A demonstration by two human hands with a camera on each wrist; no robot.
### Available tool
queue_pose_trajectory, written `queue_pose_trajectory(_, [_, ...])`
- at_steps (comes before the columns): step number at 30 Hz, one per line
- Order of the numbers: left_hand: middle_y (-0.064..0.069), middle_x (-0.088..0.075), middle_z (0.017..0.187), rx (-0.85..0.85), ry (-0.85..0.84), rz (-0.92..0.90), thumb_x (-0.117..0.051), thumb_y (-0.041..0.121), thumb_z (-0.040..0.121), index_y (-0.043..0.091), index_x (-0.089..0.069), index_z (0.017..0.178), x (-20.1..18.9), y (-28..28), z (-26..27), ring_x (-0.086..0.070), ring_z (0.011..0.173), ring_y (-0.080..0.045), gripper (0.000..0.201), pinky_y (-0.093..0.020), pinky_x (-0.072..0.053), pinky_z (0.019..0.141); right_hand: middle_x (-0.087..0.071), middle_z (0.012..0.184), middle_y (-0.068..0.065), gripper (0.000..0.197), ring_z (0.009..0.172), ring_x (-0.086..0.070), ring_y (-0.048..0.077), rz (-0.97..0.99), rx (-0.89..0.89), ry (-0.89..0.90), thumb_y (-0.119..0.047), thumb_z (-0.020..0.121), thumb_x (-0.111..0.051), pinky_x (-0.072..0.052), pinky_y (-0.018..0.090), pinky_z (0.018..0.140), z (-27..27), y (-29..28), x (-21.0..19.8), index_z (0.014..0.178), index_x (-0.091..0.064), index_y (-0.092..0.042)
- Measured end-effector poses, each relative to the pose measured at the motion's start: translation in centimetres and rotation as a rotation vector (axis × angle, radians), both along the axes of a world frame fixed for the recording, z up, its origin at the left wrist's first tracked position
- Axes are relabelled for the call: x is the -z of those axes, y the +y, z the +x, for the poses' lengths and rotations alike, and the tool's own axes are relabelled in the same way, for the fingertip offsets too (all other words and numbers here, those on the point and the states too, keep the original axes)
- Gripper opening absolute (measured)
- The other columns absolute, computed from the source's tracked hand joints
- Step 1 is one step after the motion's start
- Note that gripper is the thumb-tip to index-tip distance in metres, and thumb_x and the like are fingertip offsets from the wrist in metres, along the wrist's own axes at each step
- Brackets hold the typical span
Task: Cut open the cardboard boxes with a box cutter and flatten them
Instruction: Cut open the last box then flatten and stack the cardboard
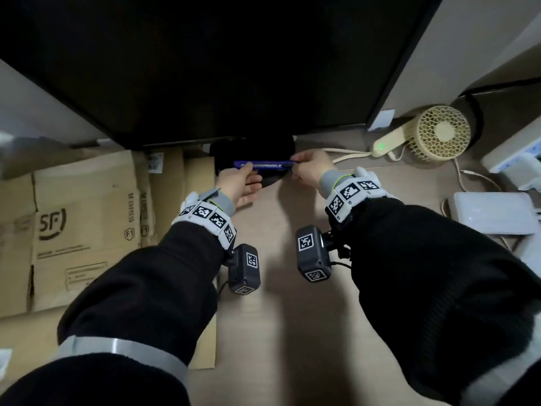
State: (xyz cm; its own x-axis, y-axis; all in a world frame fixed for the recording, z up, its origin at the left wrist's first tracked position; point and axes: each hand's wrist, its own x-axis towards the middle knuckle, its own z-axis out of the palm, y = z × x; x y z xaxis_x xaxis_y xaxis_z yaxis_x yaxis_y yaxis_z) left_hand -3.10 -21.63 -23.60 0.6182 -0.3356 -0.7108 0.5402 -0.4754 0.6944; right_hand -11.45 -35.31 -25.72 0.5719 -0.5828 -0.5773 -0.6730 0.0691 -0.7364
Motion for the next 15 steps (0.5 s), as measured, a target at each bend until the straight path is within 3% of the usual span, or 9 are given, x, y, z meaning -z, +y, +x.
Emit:
queue_pose_trajectory(2, [0.002, -0.062, 0.080, 0.003, 0.017, 0.035, -0.041, 0.037, 0.102, 0.016, -0.055, 0.083, 0.3, 0.3, 0.7, -0.057, 0.065, -0.009, 0.031, -0.024, -0.048, 0.059, -0.061, 0.080, 0.003, 0.031, 0.079, -0.055, 0.022, 0.008, -0.016, -0.005, -0.006, 0.081, -0.058, -0.050, 0.035, 0.086, 0.9, 0.2, 0.5, 0.108, -0.069, -0.016])
queue_pose_trajectory(4, [0.000, -0.062, 0.080, 0.000, 0.030, 0.078, -0.039, 0.038, 0.102, 0.016, -0.054, 0.082, 0.7, 0.4, 1.5, -0.057, 0.066, -0.010, 0.034, -0.024, -0.047, 0.059, -0.059, 0.078, 0.002, 0.041, 0.074, -0.055, 0.021, 0.025, -0.027, -0.007, -0.005, 0.078, -0.060, -0.050, 0.033, 0.079, 1.8, 0.5, 1.1, 0.119, -0.065, -0.012])
queue_pose_trajectory(7, [-0.001, -0.061, 0.078, 0.032, 0.039, 0.136, -0.037, 0.038, 0.103, 0.015, -0.053, 0.081, 1.2, 0.6, 2.7, -0.056, 0.065, -0.011, 0.036, -0.024, -0.047, 0.059, -0.060, 0.094, 0.007, 0.046, 0.081, -0.056, 0.022, 0.030, -0.078, 0.010, -0.012, 0.079, -0.061, -0.050, 0.035, 0.085, 2.8, 0.9, 1.7, 0.126, -0.061, -0.012])
queue_pose_trajectory(10, [-0.001, -0.060, 0.075, 0.093, 0.053, 0.181, -0.037, 0.038, 0.102, 0.014, -0.054, 0.080, 1.0, 0.7, 2.9, -0.055, 0.063, -0.011, 0.038, -0.024, -0.047, 0.058, -0.063, 0.113, 0.010, 0.062, 0.095, -0.058, 0.023, 0.019, -0.072, 0.014, -0.027, 0.070, -0.060, -0.050, 0.044, 0.097, 3.4, 1.0, 2.1, 0.131, -0.057, -0.015])
queue_pose_trajectory(12, [-0.001, -0.059, 0.074, 0.125, 0.064, 0.179, -0.037, 0.039, 0.102, 0.014, -0.054, 0.080, 1.2, 0.7, 2.8, -0.054, 0.061, -0.011, 0.037, -0.024, -0.047, 0.059, -0.058, 0.127, 0.010, 0.079, 0.108, -0.058, 0.024, 0.013, -0.064, 0.011, -0.034, 0.061, -0.058, -0.049, 0.046, 0.097, 3.6, 1.0, 2.5, 0.137, -0.050, -0.016])
queue_pose_trajectory(15, [0.000, -0.058, 0.072, 0.141, 0.056, 0.138, -0.038, 0.038, 0.102, 0.016, -0.054, 0.082, 1.1, 1.0, 2.4, -0.052, 0.059, -0.010, 0.034, -0.024, -0.046, 0.060, -0.056, 0.129, 0.010, 0.077, 0.114, -0.058, 0.029, -0.003, -0.030, 0.011, -0.036, 0.058, -0.057, -0.050, 0.045, 0.096, 3.1, 1.4, 1.7, 0.134, -0.053, -0.021])
